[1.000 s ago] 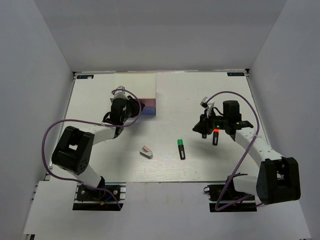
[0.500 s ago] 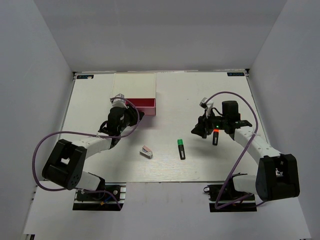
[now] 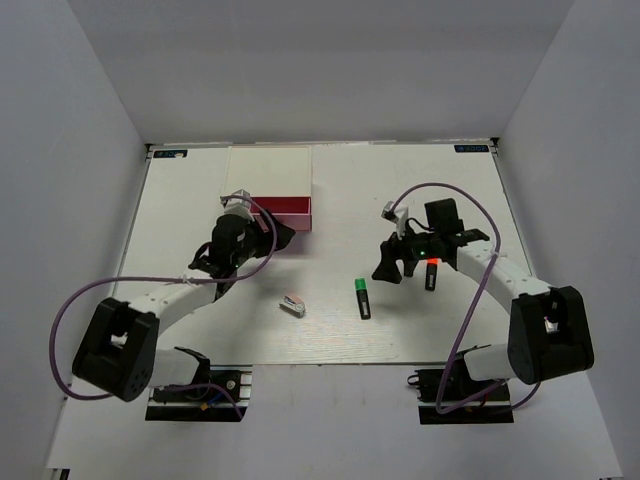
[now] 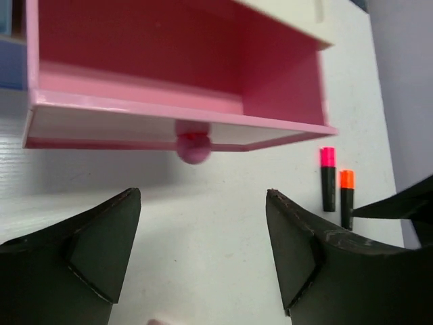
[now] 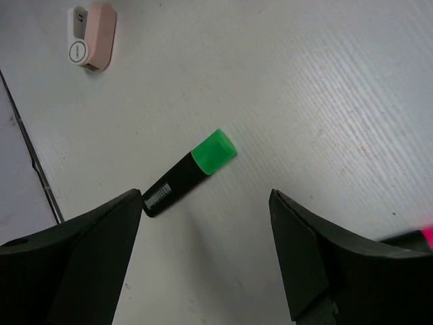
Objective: Sort the stationery into containers
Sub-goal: Open the drawer in the storage box, then pick up the pen from the center of the board.
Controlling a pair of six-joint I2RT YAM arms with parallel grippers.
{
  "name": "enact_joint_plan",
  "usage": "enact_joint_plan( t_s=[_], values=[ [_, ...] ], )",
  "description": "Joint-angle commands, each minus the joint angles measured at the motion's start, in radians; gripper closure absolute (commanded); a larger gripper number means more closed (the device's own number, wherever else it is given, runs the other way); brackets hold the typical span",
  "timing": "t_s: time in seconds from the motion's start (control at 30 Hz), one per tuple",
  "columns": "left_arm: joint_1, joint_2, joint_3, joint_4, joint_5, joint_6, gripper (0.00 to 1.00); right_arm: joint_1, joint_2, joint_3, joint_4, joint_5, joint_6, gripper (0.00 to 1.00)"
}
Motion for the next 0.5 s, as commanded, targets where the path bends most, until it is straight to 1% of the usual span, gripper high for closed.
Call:
enact_joint_plan(
  t_s=[0.0, 0.03, 0.07, 0.1, 0.13, 0.17, 0.2, 0.23, 0.3, 0.33, 0.37, 0.43, 0.47],
  values=[
    [-0.004, -0.120, 0.021, -0.107, 0.027, 0.044, 0.16, 0.044, 0.015, 0.030, -0.047, 0.043, -0.013, 0.20],
    [-0.004, -0.148, 0.012, -0.134, 0.036, 0.056, 0.14, 0.052, 0.021, 0.030, -0.045, 0.072, -0.004, 0.28],
    [-0.004, -0.209, 0.001, -0.164, 0.036, 0.067, 0.14, 0.082, 0.033, 0.030, -0.041, 0.087, 0.014, 0.34],
    [-0.004, -0.243, 0.001, -0.226, 0.036, 0.067, 0.14, 0.093, 0.038, 0.025, -0.038, 0.102, 0.023, 0.40],
    [-0.004, -0.280, -0.013, -0.263, 0.021, 0.067, 0.09, 0.105, 0.043, 0.022, -0.035, 0.157, 0.063, 0.53],
    [-0.004, -0.316, -0.031, -0.299, 0.010, 0.067, 0.05, 0.144, 0.049, 0.021, -0.028, 0.188, 0.089, 0.60],
    [-0.004, -0.393, -0.040, -0.334, -0.002, 0.058, 0.03, 0.158, 0.062, 0.019, -0.025, 0.216, 0.108, 0.66],
    [-0.004, -0.433, -0.063, -0.395, -0.017, 0.044, 0.03, 0.187, 0.067, 0.021, -0.034, 0.274, 0.158, 0.68],
    [-0.004, -0.510, -0.089, -0.441, -0.030, 0.021, 0.00, 0.227, 0.082, 0.021, -0.030, 0.319, 0.192, 0.65],
    [-0.004, -0.583, -0.112, -0.484, -0.042, -0.011, 0.00, 0.239, 0.092, 0.019, -0.025, 0.366, 0.233, 0.63],
    [-0.004, -0.616, -0.123, -0.504, -0.053, -0.027, 0.00, 0.247, 0.093, 0.022, -0.025, 0.383, 0.249, 0.57],
    [-0.004, -0.674, -0.142, -0.562, -0.062, -0.056, 0.00, 0.274, 0.118, 0.031, -0.012, 0.444, 0.293, 0.52],
    [-0.004, -0.720, -0.154, -0.579, -0.074, -0.080, 0.00, 0.279, 0.122, 0.046, -0.004, 0.470, 0.321, 0.45]
  ],
)
